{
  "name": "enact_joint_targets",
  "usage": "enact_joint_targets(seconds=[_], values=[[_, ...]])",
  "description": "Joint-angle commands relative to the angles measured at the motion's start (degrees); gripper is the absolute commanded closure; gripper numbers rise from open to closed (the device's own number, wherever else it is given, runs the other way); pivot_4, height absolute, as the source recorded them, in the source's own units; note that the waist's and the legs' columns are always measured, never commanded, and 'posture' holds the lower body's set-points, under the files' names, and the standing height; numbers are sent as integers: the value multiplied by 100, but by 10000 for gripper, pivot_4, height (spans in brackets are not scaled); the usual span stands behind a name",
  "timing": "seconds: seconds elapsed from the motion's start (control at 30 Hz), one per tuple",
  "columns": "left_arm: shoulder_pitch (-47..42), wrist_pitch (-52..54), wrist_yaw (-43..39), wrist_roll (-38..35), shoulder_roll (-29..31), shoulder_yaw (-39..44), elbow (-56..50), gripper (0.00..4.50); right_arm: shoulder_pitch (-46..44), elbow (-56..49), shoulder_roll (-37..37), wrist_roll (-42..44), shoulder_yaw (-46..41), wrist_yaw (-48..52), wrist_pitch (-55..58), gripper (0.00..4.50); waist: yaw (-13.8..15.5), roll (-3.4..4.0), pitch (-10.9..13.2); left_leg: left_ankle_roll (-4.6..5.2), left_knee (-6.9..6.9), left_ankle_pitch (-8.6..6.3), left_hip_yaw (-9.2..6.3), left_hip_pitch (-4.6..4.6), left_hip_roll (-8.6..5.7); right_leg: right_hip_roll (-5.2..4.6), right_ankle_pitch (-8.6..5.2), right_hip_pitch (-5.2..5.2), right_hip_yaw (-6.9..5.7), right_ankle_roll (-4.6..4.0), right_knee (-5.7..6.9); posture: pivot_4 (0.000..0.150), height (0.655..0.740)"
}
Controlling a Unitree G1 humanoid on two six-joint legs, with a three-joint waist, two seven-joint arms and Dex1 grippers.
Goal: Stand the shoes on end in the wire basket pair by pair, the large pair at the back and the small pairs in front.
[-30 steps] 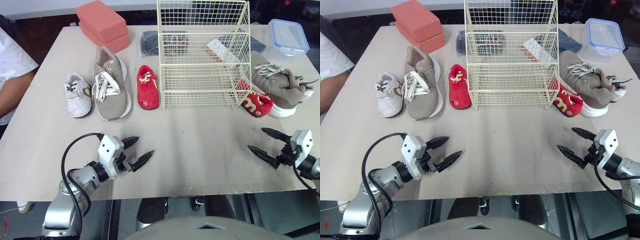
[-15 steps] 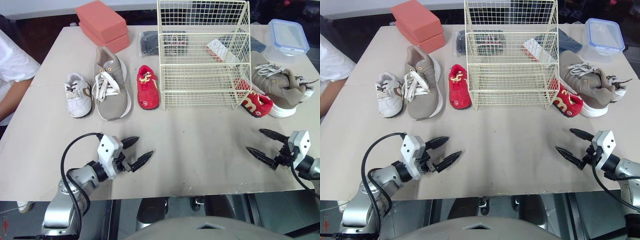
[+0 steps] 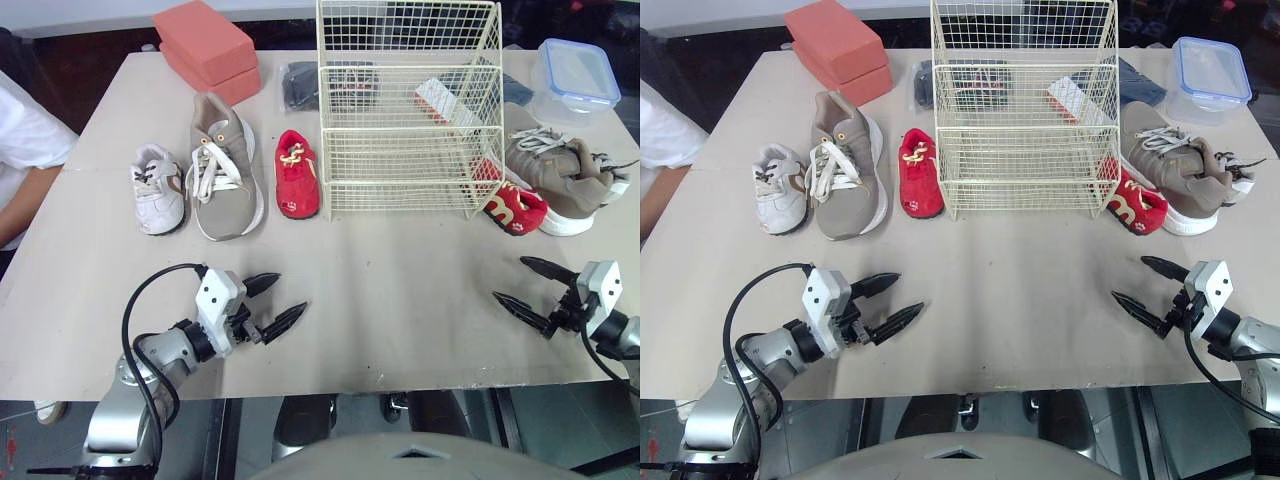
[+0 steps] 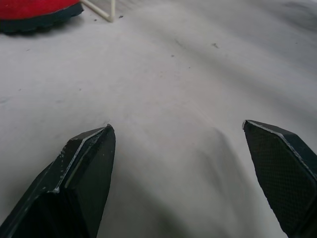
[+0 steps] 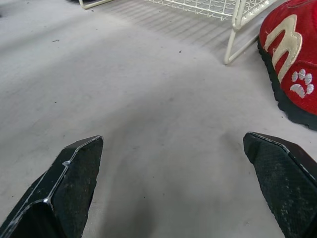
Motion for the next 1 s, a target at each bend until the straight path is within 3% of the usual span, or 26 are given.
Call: enact_joint_targets(seconds=[0.03,0.37,0.6,0.77,0.8,0.87,1.0], values=[[-180,45,-232,-363,152,141,-268,440,-112,-77,-112,340,-556,-137,7,0,-1,0,0,0,0,0,0,0,0,0,0,0,0,0,0,1500,6860],[-1636,1273,-583,-2011,1003,433,-1155,440,-1294,661,-594,414,-1398,-1331,636,0,-16,2,4,-1,0,1,5,0,-2,9,13,0,7,19,2,1500,6860],[-2825,1922,-294,-2206,1515,223,-1458,440,-2283,1245,-648,314,-1109,-1910,1446,0,-18,6,11,-2,-2,3,9,3,-5,12,14,1,14,21,4,1500,6860],[-3531,2303,88,-2365,1523,61,-1615,440,-2702,1554,-591,389,-872,-1905,2149,0,-17,7,19,-5,-2,5,10,2,-5,16,15,2,14,21,4,1500,6860],[-3673,2386,257,-2311,1500,-2,-1664,0,-2731,1584,-598,391,-850,-1875,2228,4144,-16,8,19,-7,-2,6,9,1,-5,15,18,2,14,18,4,1500,6860],[-3870,2539,562,-2411,1378,-57,-1769,0,-2765,1613,-608,394,-842,-1861,2292,7182,-14,8,19,-25,-2,16,9,1,-5,14,21,1,14,12,3,1500,6860],[-4053,2647,826,-2622,1189,-84,-1909,0,-2801,1623,-624,338,-816,-1855,2308,26632,-42,5,21,-31,-2,20,18,6,-5,15,23,3,27,12,3,1500,6860]])
